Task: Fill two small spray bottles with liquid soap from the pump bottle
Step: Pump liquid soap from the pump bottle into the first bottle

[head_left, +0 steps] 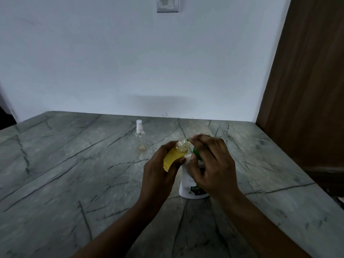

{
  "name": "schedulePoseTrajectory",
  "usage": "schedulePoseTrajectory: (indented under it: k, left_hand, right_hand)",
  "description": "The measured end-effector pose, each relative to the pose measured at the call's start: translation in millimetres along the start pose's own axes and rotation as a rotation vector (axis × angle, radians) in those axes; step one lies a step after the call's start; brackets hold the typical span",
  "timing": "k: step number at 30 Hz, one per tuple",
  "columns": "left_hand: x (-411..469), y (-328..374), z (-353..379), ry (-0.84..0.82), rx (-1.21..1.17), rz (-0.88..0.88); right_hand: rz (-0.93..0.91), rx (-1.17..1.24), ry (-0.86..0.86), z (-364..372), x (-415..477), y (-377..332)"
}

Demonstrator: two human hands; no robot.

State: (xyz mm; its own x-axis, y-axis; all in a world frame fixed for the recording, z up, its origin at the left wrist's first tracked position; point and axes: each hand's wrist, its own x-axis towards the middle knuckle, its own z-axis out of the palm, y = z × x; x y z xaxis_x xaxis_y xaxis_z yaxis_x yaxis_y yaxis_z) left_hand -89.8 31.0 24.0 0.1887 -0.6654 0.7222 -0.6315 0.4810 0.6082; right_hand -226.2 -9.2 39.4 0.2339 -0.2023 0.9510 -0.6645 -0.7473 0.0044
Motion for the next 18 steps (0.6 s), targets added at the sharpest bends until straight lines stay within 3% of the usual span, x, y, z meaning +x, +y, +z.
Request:
schedulePoseTrajectory:
  k: [18]
  left_hand:
    - [1.2,-2.3,-0.6,0.010,0.014,0.011]
  right_hand:
    - [0.034,0.008,0.003,2.5,-1.5,-0.6]
